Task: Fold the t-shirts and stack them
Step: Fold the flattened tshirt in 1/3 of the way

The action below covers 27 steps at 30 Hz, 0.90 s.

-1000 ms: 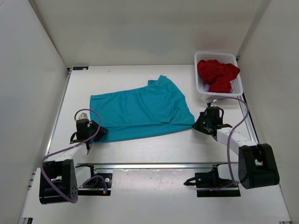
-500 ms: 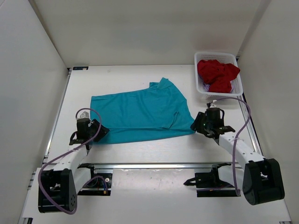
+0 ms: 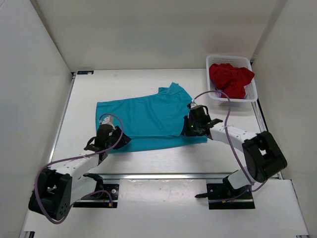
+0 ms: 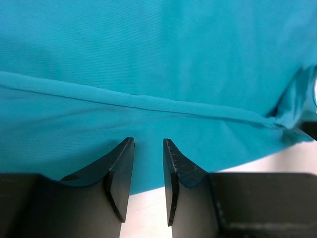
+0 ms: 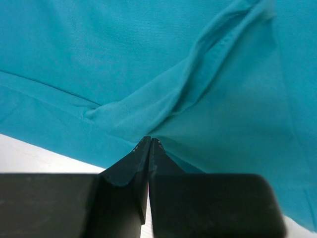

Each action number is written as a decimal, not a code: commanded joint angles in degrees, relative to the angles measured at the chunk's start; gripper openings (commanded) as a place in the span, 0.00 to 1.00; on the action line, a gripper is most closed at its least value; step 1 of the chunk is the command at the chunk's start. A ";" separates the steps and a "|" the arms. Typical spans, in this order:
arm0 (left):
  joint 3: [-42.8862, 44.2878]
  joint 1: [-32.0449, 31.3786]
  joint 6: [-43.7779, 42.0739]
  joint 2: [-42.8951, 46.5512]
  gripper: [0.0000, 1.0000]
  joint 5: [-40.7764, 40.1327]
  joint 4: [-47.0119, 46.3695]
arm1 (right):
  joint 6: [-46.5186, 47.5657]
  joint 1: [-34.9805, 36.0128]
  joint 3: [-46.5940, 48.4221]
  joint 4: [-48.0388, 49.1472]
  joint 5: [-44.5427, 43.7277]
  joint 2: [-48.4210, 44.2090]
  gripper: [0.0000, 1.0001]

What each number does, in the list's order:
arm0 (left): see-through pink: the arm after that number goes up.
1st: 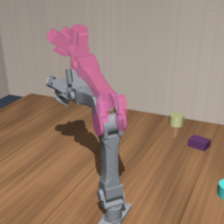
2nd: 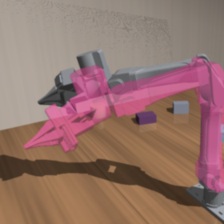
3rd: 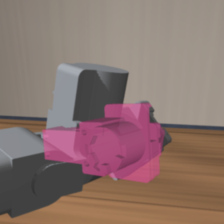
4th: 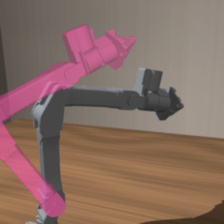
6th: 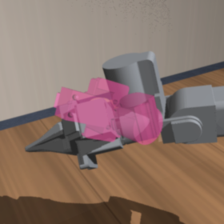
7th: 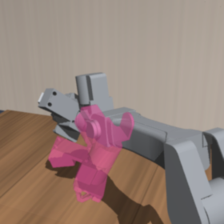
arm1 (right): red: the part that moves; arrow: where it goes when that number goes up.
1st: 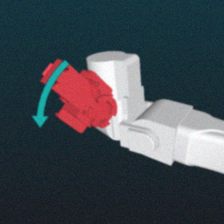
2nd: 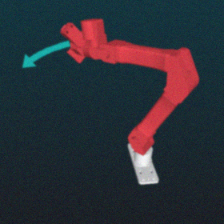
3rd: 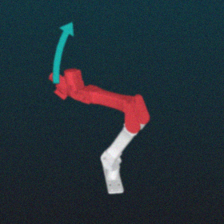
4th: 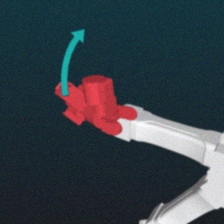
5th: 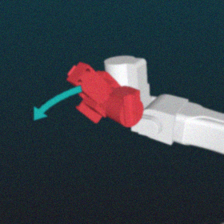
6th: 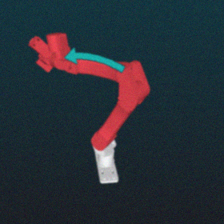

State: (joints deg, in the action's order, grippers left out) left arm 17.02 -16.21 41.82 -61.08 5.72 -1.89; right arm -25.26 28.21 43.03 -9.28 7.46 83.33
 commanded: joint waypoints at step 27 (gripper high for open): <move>-0.76 -0.67 0.90 3.60 0.41 -0.96 -4.88 | -0.05 3.26 12.91 6.28 2.75 10.73 0.00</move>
State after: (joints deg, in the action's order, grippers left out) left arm 15.46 -16.95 43.88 -59.68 5.54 -7.46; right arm -25.43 30.06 60.49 -4.10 12.01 99.18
